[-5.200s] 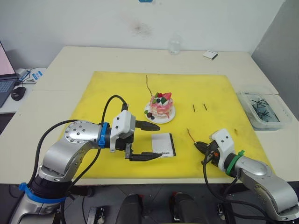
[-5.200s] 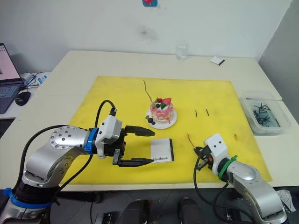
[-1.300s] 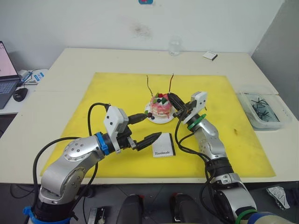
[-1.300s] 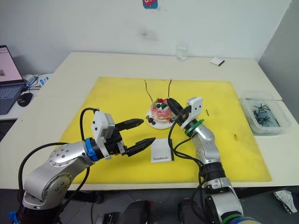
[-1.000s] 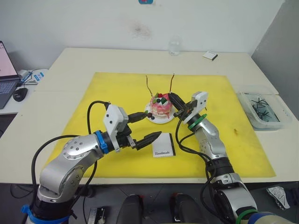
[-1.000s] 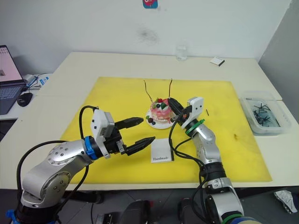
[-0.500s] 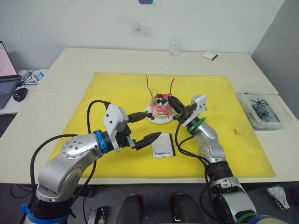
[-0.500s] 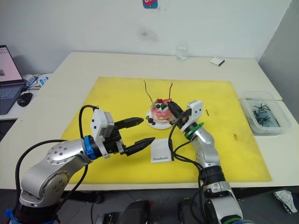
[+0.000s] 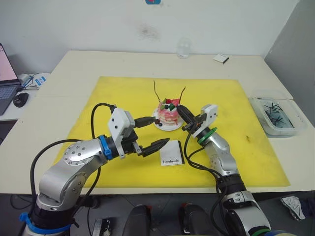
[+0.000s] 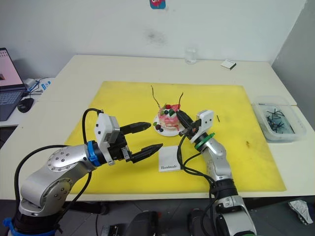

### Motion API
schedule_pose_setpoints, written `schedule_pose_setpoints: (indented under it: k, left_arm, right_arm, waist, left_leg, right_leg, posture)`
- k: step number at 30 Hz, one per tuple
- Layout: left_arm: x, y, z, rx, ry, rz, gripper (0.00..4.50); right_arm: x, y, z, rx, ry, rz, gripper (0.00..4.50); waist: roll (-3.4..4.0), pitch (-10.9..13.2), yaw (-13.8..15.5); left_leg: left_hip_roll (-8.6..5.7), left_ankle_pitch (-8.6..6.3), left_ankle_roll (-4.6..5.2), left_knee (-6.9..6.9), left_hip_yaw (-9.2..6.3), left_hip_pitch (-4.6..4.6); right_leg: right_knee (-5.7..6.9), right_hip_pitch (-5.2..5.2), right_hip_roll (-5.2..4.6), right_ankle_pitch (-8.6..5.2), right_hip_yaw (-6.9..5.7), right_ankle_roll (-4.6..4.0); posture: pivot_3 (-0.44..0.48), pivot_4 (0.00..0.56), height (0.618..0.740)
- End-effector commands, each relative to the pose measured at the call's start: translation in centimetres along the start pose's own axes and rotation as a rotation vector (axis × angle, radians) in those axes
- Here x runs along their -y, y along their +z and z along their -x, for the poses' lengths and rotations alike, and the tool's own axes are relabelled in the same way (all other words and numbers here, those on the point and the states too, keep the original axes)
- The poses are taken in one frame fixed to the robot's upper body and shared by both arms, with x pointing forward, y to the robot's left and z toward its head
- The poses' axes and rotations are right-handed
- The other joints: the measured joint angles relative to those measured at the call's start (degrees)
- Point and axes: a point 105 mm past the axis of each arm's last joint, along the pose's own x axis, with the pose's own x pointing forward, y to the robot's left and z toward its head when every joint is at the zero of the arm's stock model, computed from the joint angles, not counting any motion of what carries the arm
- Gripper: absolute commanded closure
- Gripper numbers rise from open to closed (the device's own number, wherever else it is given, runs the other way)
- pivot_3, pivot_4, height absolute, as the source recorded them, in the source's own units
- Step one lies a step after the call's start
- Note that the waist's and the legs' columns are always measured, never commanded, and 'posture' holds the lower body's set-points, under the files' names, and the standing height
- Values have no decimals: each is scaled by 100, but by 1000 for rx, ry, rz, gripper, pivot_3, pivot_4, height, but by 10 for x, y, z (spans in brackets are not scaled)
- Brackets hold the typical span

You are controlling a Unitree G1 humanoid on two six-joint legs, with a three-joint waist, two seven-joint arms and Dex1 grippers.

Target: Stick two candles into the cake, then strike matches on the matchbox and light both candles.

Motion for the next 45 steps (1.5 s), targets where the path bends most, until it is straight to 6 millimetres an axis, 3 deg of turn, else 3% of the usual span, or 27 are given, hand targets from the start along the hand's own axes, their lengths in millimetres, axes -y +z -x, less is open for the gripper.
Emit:
schedule_pose_setpoints:
  k: [1, 4, 7, 14, 19, 22, 24, 28, 34, 37, 45]
  left_arm:
    - [-6, 9, 0, 27, 0, -31, 0]
    - [-8, 9, -3, 30, -2, -30, 0]
    - [-10, 8, -4, 29, -4, -28, 0]
    - [-5, 2, 1, -7, -40, -39, 0]
    - [-8, -3, 14, -82, -105, 16, 0]
    - [-4, -11, 25, -160, -169, 186, 0]
    - [-3, -13, 31, -207, -199, 434, 0]
    - [-10, -13, 38, -283, -250, 845, 0]
    - [-18, -36, 34, -382, -256, 1243, 0]
    - [-13, -44, 27, -405, -231, 1318, 0]
    - [-19, -59, 1, -377, -118, 1339, 0]
  right_arm:
    - [-1, 8, 0, 27, 15, 31, 4451]
    - [0, 11, -1, 35, 17, 46, 4451]
    - [-1, 16, -1, 47, 34, 55, 3546]
    - [-1, 31, 15, 18, 112, 153, 3546]
    - [2, 50, 44, -101, 245, 286, 3546]
    - [3, 52, 59, -232, 321, 376, 3546]
    - [-3, 47, 71, -345, 394, 389, 3546]
    - [-16, 37, 82, -482, 497, 428, 4400]
    - [-21, 5, 96, -696, 597, 561, 4458]
    - [-24, 3, 94, -696, 593, 574, 4458]
    - [-29, -7, 92, -726, 581, 552, 4458]
  waist:
    - [0, 0, 1]
    - [0, 0, 0]
    - [1, 1, 0]
    - [1, 1, 9]
    - [4, 2, 13]
    - [3, 2, 11]
    - [4, 3, 11]
    - [3, 3, 10]
    - [2, 2, 7]
    - [0, 3, 11]
    - [-2, 2, 31]
  left_leg:
    - [0, 0, 0, 0, 0, 0]
    - [0, 0, 0, 0, 0, 0]
    - [0, 0, 0, -1, 1, 0]
    - [-3, 0, 0, -3, 2, -3]
    - [-4, 0, 0, -3, 4, -3]
    - [-2, 0, 0, -3, 3, -3]
    - [1, 0, 0, -3, 2, -3]
    - [0, 0, 1, -1, -9, -3]
    - [-7, 0, 0, 0, -5, -2]
    - [-5, -1, -1, -4, -6, -7]
    - [-17, 1, -2, 4, -6, -9]
  right_leg:
    - [0, 0, 0, 0, 0, 0]
    - [0, 0, 0, 0, 0, -1]
    - [-1, -2, 0, -1, 1, -1]
    - [-4, -2, -5, -1, 1, -1]
    - [-4, -4, -8, -15, 0, -23]
    - [-2, -5, -8, -18, -2, -28]
    - [-2, -7, -8, -19, -3, -29]
    - [3, -6, 0, -16, -14, -21]
    - [-2, -7, 3, -8, -10, -5]
    - [1, -11, -39, -15, -12, 4]
    - [7, -8, -46, -14, -14, 3]
  posture:
    - [0, 150, 740]
    - [0, 150, 740]
    - [0, 150, 740]
    - [0, 150, 740]
    - [0, 150, 740]
    - [0, 150, 740]
    - [0, 150, 740]
    - [0, 150, 740]
    - [0, 150, 740]
    - [0, 150, 740]
    - [0, 150, 740]
